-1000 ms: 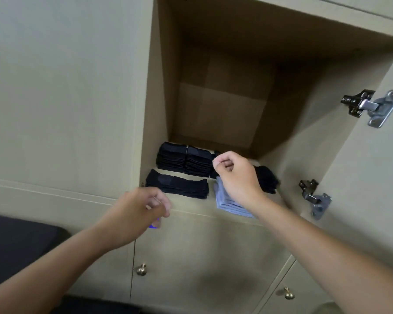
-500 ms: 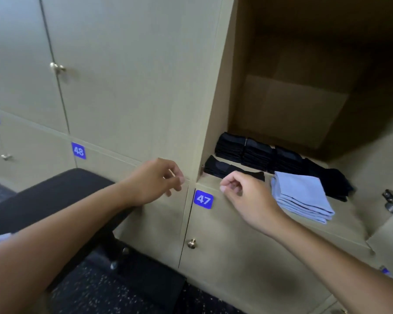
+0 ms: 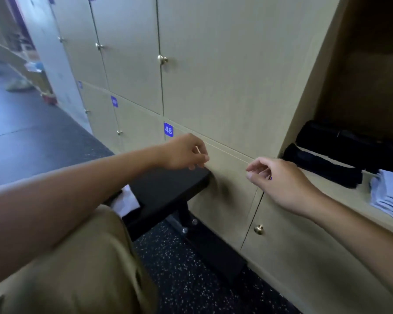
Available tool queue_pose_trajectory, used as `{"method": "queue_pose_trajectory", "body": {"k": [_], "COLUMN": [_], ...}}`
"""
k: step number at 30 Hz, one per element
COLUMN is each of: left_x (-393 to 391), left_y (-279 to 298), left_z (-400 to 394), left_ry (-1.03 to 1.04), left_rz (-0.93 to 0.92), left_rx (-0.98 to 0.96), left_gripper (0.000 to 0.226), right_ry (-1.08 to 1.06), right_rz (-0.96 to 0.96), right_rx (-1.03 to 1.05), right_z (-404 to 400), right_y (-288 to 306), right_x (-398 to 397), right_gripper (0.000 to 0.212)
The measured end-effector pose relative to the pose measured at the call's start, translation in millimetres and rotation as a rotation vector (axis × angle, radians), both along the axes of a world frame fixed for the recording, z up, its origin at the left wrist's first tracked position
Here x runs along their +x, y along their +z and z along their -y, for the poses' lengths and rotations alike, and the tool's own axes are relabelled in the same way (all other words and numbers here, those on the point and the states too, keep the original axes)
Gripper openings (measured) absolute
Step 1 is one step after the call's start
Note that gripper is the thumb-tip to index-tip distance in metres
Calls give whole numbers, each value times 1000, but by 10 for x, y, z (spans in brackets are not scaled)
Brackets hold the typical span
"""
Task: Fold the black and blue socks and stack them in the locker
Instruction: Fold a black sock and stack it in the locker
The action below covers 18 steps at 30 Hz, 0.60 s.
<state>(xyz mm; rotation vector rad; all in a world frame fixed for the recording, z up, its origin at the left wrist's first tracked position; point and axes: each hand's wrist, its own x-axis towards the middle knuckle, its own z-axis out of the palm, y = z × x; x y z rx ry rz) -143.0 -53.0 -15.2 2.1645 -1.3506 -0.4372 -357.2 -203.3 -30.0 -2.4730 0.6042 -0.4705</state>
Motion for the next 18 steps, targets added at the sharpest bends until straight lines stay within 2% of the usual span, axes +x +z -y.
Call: {"method": "queue_pose_trajectory", "body": {"k": [11,16,18], "left_x": [665,859,938], "left_y": [169,-12,-115], "left_z": [-1144,-1507,-1616], "left_ry": [174,159,172], "left_rz": [153,180,212], "left_rx": [196,382,471], "left_gripper": [13,32,52], "right_ry": [168,229,249], "right_rz": [-47,-87,-105], "right_rx": [0,3,4], "right_z": [-437,-539,-560], "right_y": [-20,-107,-142], "right_x": [509,667,713], "right_gripper": [2,4,4]}}
